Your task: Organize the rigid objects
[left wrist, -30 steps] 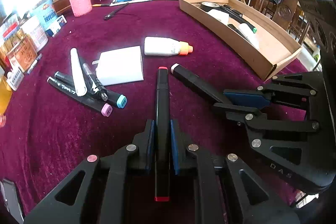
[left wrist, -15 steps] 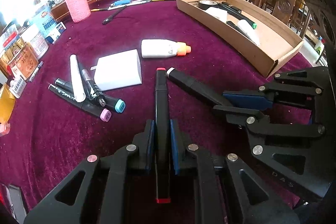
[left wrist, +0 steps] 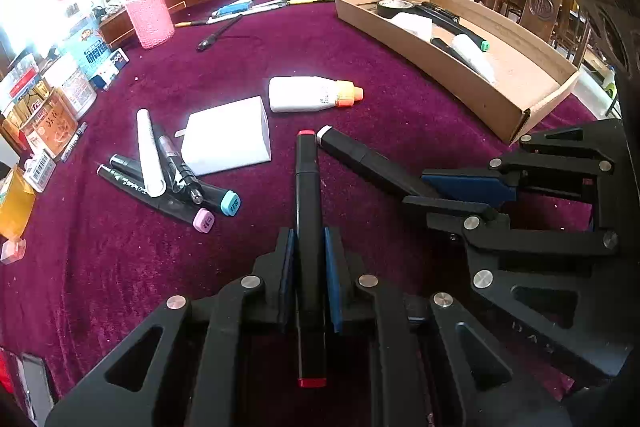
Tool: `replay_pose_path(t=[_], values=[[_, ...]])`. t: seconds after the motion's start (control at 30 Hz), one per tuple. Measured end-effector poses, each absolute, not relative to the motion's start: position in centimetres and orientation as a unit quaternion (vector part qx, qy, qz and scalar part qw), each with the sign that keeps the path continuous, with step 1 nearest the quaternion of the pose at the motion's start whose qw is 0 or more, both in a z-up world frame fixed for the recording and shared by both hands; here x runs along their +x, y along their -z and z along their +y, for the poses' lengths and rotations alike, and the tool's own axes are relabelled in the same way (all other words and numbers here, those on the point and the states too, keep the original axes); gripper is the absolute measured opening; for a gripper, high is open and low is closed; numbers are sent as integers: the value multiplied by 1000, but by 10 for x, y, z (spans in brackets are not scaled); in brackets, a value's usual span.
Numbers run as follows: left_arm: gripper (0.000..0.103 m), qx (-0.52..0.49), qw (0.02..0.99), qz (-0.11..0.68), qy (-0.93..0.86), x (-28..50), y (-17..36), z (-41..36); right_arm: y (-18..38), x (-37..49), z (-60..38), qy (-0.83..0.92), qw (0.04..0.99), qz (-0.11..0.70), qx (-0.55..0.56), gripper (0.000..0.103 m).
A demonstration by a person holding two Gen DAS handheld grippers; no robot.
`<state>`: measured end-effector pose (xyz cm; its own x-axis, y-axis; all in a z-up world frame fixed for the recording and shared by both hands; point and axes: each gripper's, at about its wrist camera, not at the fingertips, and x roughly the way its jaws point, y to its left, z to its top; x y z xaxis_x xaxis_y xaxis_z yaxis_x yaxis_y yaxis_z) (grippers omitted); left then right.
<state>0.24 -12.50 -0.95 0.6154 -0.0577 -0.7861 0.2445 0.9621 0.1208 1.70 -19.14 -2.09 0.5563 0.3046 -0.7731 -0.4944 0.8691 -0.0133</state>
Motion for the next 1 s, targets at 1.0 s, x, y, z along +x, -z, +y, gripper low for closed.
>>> replay_pose_path(t=[1.0], values=[[12,135,908,396,38,-9,3,-127,15,13,-207,-231,889,390,-70,13]])
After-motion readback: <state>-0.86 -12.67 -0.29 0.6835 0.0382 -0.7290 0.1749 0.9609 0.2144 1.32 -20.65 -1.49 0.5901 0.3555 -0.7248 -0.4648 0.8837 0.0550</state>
